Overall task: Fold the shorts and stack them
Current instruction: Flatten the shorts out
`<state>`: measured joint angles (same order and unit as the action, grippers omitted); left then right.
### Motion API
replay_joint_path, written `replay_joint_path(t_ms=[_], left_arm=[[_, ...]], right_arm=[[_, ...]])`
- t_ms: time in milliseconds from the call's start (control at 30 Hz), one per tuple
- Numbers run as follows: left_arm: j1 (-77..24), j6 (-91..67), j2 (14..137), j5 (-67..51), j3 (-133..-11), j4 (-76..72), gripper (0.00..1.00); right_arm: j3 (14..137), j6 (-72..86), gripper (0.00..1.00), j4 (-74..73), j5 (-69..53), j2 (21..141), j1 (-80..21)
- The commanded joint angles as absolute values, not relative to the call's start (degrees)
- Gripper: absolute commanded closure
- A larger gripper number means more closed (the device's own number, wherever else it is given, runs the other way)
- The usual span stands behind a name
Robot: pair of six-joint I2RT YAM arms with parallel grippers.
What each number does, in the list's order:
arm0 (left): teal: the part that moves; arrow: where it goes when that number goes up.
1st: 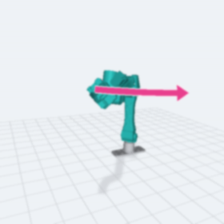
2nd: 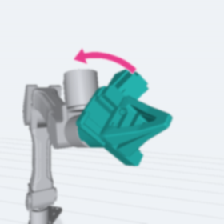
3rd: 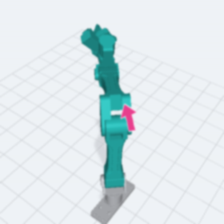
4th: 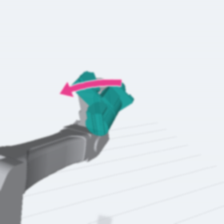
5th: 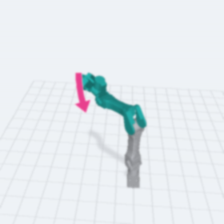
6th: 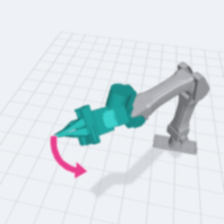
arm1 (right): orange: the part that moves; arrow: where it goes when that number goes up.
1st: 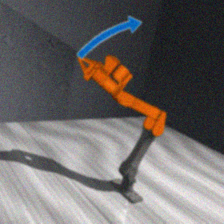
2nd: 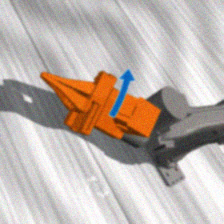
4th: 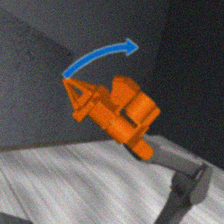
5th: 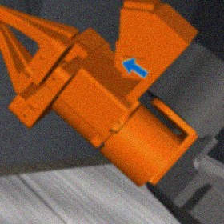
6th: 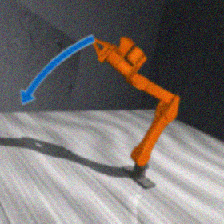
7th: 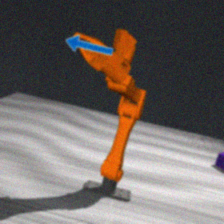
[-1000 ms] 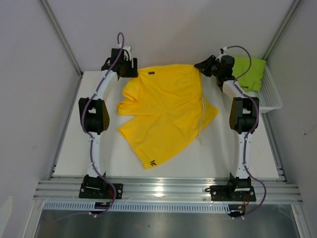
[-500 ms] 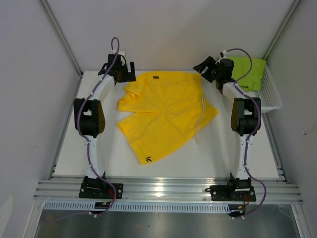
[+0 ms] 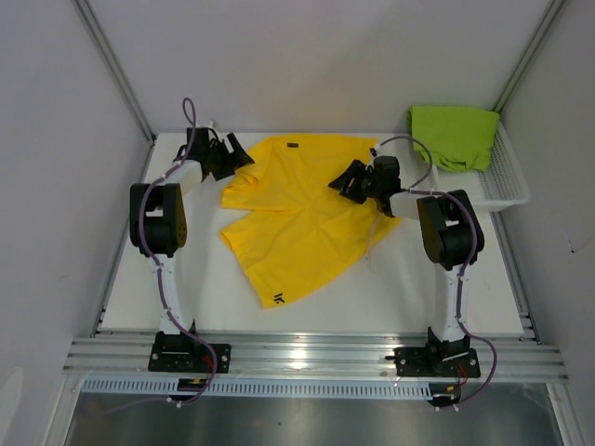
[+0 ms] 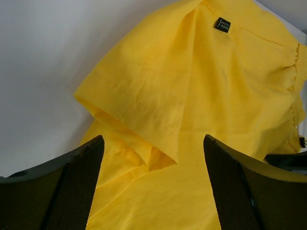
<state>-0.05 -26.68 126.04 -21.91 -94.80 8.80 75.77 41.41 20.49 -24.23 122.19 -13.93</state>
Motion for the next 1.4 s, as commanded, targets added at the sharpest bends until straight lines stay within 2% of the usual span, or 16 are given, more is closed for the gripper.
replay_joint_path(t_ms=[0, 200, 333, 500, 633, 667, 700, 733, 800, 867, 1033, 1267, 1367], left_arm=[[-0.62, -32.94, 123.58, -26.45, -92.29, 1.33, 0.15], [-0.7, -37.17, 125.24, -30.14, -92.46, -3.16, 0.27], [-0.7, -37.44, 125.24, -27.69, -91.94, -3.07, 0.27], [-0.88, -38.59, 127.61, -27.95, -94.04, -2.82, 0.33], [-1.23, -38.23, 124.73, -24.88, -89.41, -4.3, 0.33], [-1.23, -39.28, 122.45, -23.13, -86.43, -5.18, 0.35], [-1.23, -40.24, 121.04, -22.16, -84.66, -6.58, 0.42], [-1.4, -41.3, 119.81, -21.45, -82.81, -10.07, 0.42], [-1.67, -43.84, 116.82, -19.26, -76.57, -12.38, 0.33], [-1.93, -44.99, 115.84, -17.76, -72.97, -14.94, 0.31], [-1.93, -46.93, 116.54, -16.61, -72.16, -16.26, 0.3], [-1.93, -49.05, 116.11, -16.36, -72.69, -18.11, 0.31], [-1.93, -47.64, 113.57, -13.46, -72.34, -16.26, 0.31]], right_arm=[[70.67, 42.01, 0.4, 27.59, -21.97, 117.42, -17.31], [63.29, 41.13, 0.46, 31.45, -20.39, 114.97, -21.35], [58.37, 41.83, 0.48, 34.18, -19.95, 113.03, -22.58], [55.99, 41.66, 0.5, 35.93, -19.95, 110.92, -23.82], [52.48, 41.22, 0.51, 38.31, -20.13, 108.29, -24.7], [51.17, 40.96, 0.51, 38.58, -19.95, 107.06, -25.05], [50.54, 40.78, 0.52, 39.19, -19.95, 106.44, -25.22], [49.93, 40.61, 0.52, 39.63, -19.86, 105.83, -25.49], [48.09, 39.21, 0.52, 39.99, -19.08, 103.9, -26.62], [46.85, 37.71, 0.52, 39.64, -16.8, 102.49, -27.77], [44.56, 35.16, 0.52, 40.6, -13.71, 101.42, -32.25], [46.49, 36.64, 0.54, 41.05, -13.54, 107.57, -35.42], [48.51, 37.7, 0.58, 36.92, -12.66, 110.21, -35.33]])
